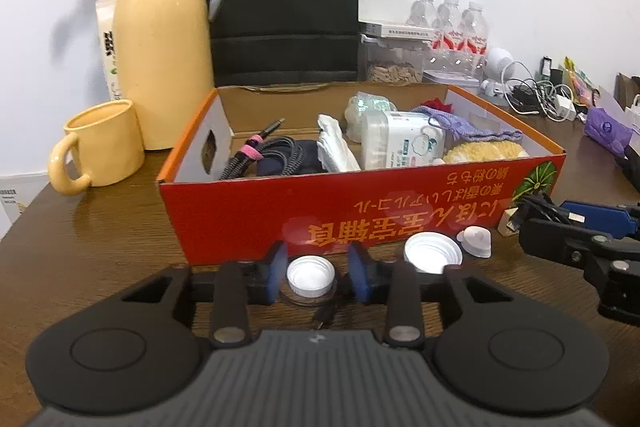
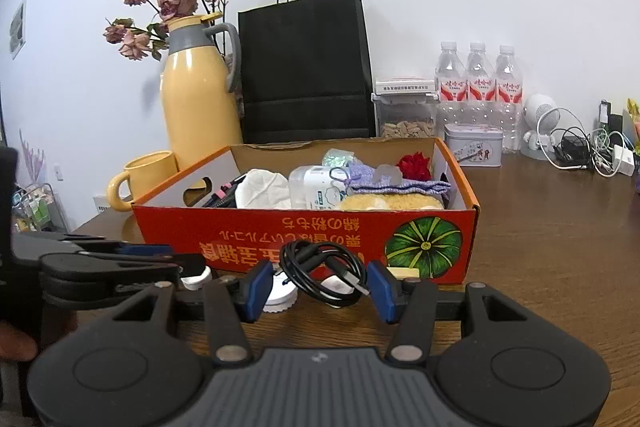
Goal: Organize objects
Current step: 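Grasp the coiled black cable with the right gripper while the left grasps the white cap, then carry the cable and white cap over the box and open both grippers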
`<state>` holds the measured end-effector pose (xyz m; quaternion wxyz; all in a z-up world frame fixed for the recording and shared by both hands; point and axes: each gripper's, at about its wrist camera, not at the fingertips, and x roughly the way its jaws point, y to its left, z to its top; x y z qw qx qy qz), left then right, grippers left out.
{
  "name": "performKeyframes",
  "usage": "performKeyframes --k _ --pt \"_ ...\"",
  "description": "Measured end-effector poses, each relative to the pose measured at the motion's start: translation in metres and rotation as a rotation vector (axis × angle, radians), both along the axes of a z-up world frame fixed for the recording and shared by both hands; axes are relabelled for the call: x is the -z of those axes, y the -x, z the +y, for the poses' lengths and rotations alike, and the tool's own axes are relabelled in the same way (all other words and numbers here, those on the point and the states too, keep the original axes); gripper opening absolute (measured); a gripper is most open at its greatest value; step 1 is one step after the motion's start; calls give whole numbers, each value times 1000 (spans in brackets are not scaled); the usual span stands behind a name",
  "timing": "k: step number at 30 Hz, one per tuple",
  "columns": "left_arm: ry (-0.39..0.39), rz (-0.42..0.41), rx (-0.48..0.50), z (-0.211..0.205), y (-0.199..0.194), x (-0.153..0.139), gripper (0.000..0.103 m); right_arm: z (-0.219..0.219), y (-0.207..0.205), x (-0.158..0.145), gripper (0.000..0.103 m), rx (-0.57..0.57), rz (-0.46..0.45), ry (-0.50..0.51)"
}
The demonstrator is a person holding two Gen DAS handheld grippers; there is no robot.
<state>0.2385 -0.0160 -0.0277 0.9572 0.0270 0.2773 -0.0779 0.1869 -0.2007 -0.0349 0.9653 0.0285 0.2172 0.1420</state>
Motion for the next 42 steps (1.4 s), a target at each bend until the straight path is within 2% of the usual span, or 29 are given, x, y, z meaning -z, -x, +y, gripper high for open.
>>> performKeyframes --k 8,18,32,38,42 --pt "16 59 6 4 -9 8 30 4 3 0 51 -18 -3 7" --pt "24 63 -15 7 -16 9 32 7 4 2 51 -26 1 14" --pt "-42 58 14 -3 -12 9 34 8 4 3 51 -28 2 19" --pt "-40 68 28 -4 -11 9 34 9 4 4 51 -31 1 20" --pt "-51 65 38 -6 -12 9 27 9 5 4 51 -32 1 20"
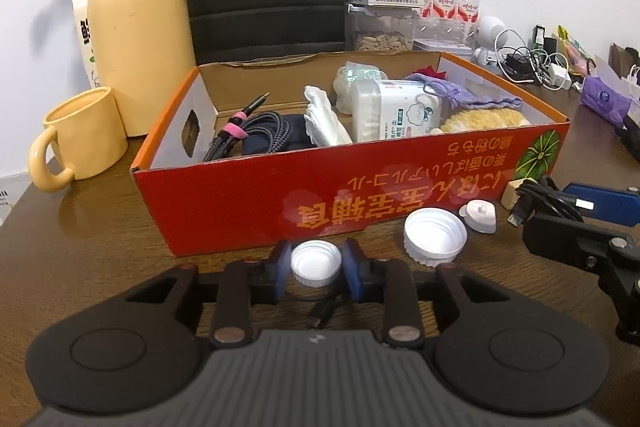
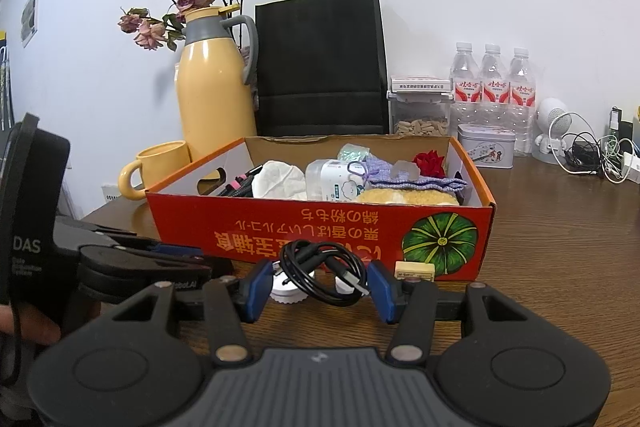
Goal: Organize objects
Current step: 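Carry the cable and white cap over the box and open both grippers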
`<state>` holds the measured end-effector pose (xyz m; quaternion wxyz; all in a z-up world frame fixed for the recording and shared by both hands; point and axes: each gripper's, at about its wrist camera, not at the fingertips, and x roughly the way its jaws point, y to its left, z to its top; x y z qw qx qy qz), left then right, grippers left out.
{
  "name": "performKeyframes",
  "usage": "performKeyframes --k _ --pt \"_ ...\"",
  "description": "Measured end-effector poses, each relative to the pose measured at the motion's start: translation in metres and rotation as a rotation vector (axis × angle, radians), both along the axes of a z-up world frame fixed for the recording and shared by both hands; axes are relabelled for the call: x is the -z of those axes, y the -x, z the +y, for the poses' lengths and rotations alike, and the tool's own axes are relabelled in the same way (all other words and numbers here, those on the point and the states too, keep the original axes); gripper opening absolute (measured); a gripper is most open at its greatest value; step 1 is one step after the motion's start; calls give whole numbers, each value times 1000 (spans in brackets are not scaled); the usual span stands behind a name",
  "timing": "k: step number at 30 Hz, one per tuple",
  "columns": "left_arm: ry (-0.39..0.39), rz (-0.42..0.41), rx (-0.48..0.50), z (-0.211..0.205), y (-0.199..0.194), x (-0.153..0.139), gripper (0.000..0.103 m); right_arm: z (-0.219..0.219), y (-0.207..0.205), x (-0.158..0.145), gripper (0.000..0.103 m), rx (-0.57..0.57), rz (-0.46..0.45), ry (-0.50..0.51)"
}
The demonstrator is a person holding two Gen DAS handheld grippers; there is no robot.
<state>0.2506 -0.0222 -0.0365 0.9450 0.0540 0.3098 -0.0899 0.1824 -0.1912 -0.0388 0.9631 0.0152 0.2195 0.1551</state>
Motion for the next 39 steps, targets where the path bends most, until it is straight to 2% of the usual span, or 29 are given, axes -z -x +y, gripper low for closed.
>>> performKeyframes --k 7,24,27,33,39 --pt "24 -18 10 3 6 -1 27 -1 0 -1 51 1 -4 -4" --pt "123 -231 -27 14 38 -50 27 -3 -3 -7 51 5 -33 -32" --pt "165 -257 -36 16 32 -68 27 -1 -9 -21 51 0 -67 -25" --pt "179 -330 -66 10 9 -98 27 10 -40 -48 51 16 -117 29" --pt "198 -312 -102 10 -22 -96 27 26 -83 -50 51 20 -78 33"
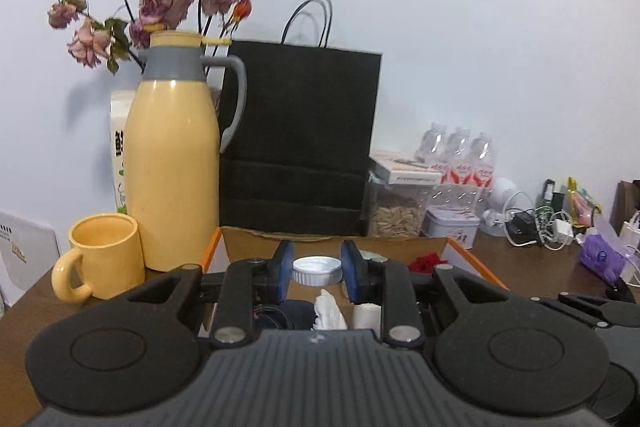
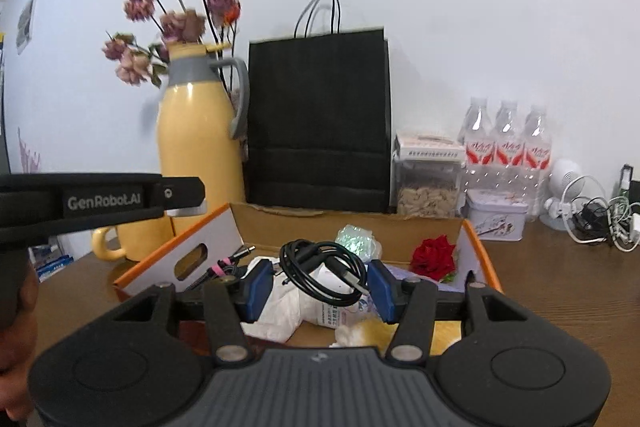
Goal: Organize objects
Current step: 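Carry the cable and white cap over the box and open both grippers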
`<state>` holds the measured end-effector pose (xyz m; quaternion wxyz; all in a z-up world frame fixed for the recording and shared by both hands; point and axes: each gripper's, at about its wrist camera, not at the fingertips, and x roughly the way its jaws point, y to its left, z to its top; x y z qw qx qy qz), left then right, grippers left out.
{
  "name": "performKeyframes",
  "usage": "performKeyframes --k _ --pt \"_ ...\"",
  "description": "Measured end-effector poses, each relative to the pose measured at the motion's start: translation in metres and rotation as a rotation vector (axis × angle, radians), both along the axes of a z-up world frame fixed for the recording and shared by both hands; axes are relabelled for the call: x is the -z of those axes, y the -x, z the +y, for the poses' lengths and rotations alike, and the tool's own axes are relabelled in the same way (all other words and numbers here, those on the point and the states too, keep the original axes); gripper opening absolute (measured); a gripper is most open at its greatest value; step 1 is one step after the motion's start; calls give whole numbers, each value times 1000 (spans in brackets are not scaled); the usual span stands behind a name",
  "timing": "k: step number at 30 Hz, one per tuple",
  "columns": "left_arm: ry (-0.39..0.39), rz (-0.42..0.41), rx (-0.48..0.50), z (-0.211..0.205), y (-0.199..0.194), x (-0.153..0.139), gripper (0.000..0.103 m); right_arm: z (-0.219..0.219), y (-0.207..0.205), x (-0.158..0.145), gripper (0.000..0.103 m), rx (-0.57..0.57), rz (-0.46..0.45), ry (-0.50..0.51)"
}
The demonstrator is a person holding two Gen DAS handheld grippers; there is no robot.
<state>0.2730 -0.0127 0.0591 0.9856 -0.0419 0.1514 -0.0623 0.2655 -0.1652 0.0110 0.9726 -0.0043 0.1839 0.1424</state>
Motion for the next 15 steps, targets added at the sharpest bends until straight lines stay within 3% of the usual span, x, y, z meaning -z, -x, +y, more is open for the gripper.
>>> performKeyframes --k 9,15 --pt "-4 86 -9 12 -38 20 27 7 -36 16 51 0 73 21" --pt "-24 105 -6 13 -44 27 27 3 -43 20 53 4 95 33"
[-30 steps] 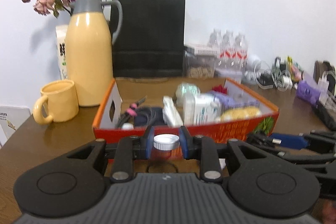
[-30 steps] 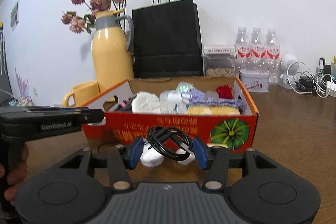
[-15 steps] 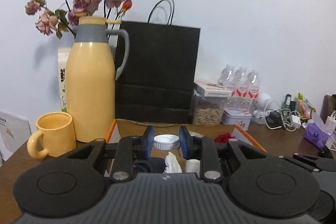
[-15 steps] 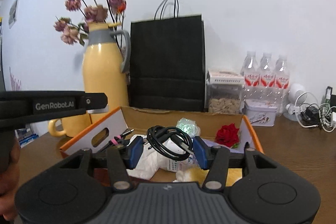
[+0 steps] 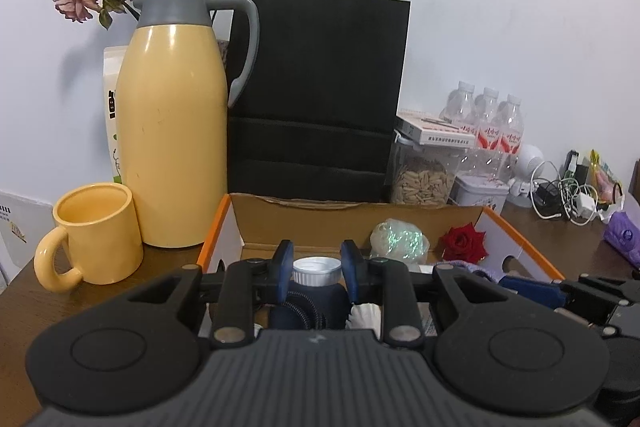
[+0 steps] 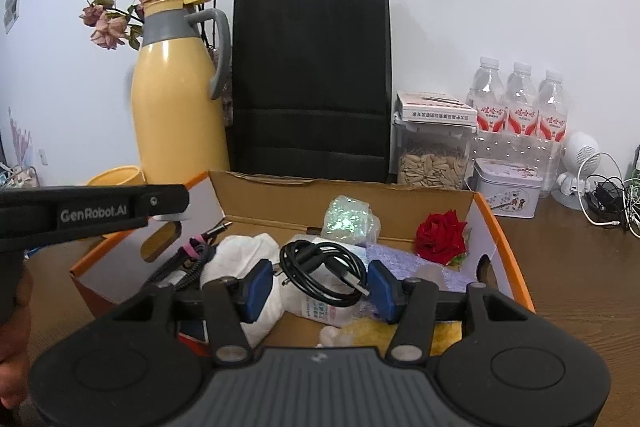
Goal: Organize objects
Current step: 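Carry the cable and white cap over the box and open both grippers, then move both grippers back out of the box toward the table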
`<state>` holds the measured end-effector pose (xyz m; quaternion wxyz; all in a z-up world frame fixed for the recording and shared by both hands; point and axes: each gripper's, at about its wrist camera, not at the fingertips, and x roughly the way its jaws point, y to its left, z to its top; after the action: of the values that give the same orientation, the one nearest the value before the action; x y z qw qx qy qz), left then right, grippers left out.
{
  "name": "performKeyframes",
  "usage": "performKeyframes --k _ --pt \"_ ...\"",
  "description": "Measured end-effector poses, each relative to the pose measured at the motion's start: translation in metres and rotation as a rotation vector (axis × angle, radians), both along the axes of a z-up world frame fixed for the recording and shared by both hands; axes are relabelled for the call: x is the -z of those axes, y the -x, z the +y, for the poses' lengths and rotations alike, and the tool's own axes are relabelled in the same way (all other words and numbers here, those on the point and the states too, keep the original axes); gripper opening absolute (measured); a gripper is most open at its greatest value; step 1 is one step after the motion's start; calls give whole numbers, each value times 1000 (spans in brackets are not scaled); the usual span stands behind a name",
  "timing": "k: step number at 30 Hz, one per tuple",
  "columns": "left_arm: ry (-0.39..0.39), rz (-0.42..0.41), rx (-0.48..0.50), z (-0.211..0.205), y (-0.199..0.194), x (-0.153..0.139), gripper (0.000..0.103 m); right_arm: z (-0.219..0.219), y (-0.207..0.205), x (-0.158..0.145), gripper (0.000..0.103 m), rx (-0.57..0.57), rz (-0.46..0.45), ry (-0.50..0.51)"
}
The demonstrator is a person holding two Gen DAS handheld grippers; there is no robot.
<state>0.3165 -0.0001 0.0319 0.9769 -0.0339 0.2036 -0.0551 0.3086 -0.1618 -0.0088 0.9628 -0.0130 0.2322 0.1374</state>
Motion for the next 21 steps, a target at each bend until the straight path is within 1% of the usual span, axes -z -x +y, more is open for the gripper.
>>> performKeyframes --k 1,2,3,4,5,6,7,9,13,21 --pt "0 -1 -3 0 0 1 27 0 0 0 54 4 2 3" --pt "-3 -2 -12 -1 0 2 33 -1 -1 0 58 10 3 6" --pt "-8 0 -17 -2 0 3 54 -1 -1 0 63 15 6 10" --pt "-15 3 -25 -3 0 4 68 -2 -1 0 82 24 4 12" --pt "-18 -4 -35 -3 1 4 100 -3 -1 0 98 34 -2 13" --pt "-16 -27 -45 -3 2 4 103 -4 0 -1 100 38 -10 15" --pt "-17 -49 -59 -3 4 4 103 -5 2 -2 100 41 -17 15" --pt "-22 -40 -70 -4 3 3 103 -7 3 -5 103 49 -24 13" --pt "-26 -43 -81 -4 5 2 103 -8 6 -7 103 59 -39 20" --pt "-18 -52 -74 -6 15 0 103 -14 14 -12 103 82 -57 26"
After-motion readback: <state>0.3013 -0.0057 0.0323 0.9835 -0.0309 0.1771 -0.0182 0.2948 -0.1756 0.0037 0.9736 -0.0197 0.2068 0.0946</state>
